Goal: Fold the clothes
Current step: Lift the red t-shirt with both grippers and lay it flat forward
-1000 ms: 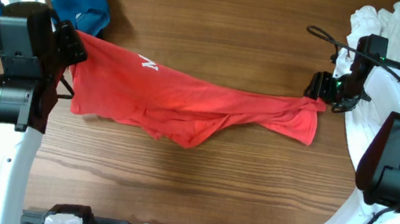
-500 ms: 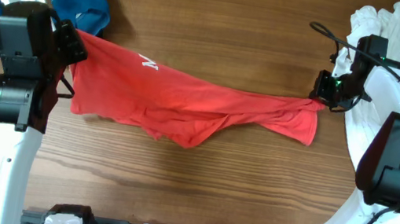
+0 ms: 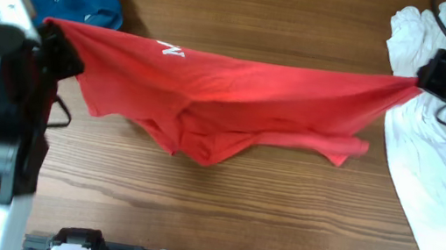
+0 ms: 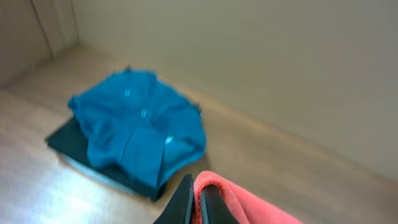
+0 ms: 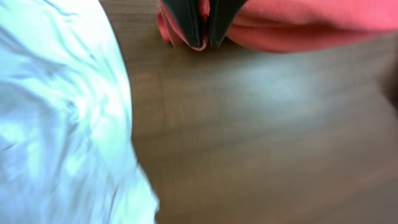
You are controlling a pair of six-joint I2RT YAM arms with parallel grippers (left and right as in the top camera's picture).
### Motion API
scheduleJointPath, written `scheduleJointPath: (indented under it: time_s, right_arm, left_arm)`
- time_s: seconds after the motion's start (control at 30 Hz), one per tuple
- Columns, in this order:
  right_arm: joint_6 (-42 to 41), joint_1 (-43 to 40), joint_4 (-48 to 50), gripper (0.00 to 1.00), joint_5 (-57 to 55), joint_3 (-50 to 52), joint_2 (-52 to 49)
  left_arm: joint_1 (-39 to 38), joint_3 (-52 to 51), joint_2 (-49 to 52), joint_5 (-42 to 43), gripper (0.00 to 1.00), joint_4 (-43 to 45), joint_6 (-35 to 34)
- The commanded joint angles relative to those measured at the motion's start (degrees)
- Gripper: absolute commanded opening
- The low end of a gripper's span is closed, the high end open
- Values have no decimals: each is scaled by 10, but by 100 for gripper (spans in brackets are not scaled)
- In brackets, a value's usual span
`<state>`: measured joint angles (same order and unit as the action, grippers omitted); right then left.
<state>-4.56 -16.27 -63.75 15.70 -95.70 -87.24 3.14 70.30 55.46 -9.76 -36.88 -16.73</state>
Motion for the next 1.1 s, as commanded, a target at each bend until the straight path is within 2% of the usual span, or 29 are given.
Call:
scheduleJointPath:
  time_s: [0.0, 0.07, 0.2, 0.43, 0.6, 0.83, 1.07]
  right_arm:
    - [-19, -4, -4, 4, -9, -12, 110]
    - [-33, -4, -12, 4, -18, -16, 213]
    - [-31, -4, -72, 4, -50, -67, 278]
    - [-19, -4, -234, 4, -134, -295, 293]
    - [-16, -4, -253, 4, -151, -350, 289]
    - [8, -3, -284, 4, -119, -349, 188]
    - [44, -3, -284, 4, -66, -347, 2]
  left_arm:
    - [5, 7, -74, -10, 4, 20, -5]
    - [5, 18, -132, 18, 4, 21, -5]
    - [5, 57, -169, 51, 4, 3, -5]
    - [5, 229, -167, 78, 4, -125, -4]
    - [5, 246, -163, 76, 4, -158, -2]
    - [5, 246, -75, 52, 4, -196, 0]
    - [5, 246, 103, 53, 4, -208, 0]
